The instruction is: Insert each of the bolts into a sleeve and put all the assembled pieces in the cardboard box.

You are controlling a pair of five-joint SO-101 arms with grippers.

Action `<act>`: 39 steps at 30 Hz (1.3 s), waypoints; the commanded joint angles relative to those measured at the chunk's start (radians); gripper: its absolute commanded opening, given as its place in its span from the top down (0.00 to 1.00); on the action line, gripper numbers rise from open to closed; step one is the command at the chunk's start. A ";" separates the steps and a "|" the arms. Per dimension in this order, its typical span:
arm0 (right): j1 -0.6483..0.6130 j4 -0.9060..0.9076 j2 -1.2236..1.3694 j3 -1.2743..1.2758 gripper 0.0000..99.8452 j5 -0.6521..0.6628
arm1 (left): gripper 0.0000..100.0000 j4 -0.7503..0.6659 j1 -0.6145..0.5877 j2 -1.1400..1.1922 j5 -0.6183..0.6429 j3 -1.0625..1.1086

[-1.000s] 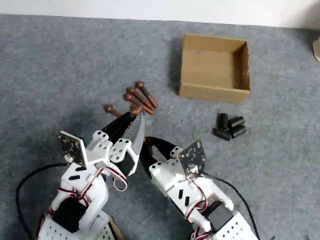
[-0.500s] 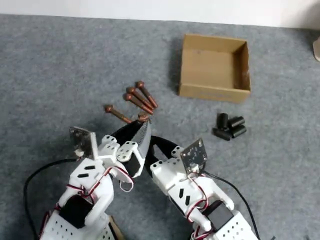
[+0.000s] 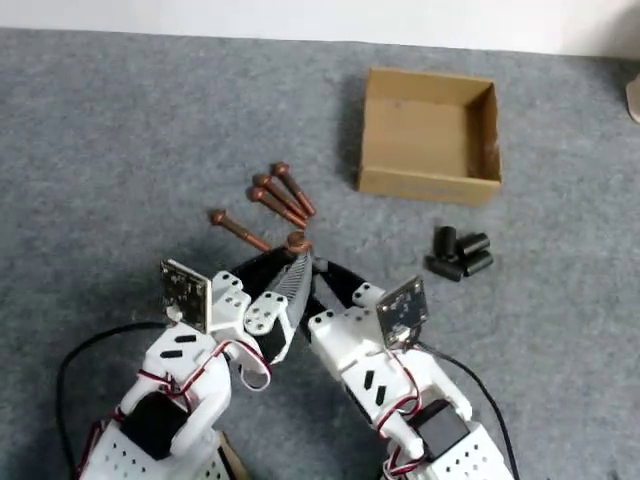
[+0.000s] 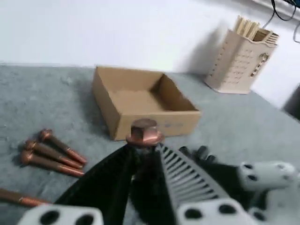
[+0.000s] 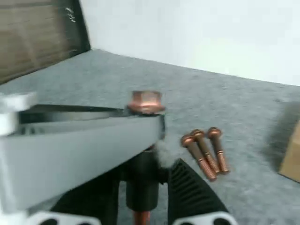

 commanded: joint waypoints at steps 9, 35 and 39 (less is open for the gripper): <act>0.061 0.058 -0.021 0.139 1.00 -0.012 | 0.50 0.015 -0.025 -0.010 -0.017 0.035; 0.331 0.328 -0.013 -0.093 1.00 -0.046 | 0.62 0.143 -0.404 -0.010 -0.021 0.166; 0.340 0.323 0.079 -0.101 1.00 -0.011 | 0.62 0.143 -0.409 -0.010 -0.023 0.166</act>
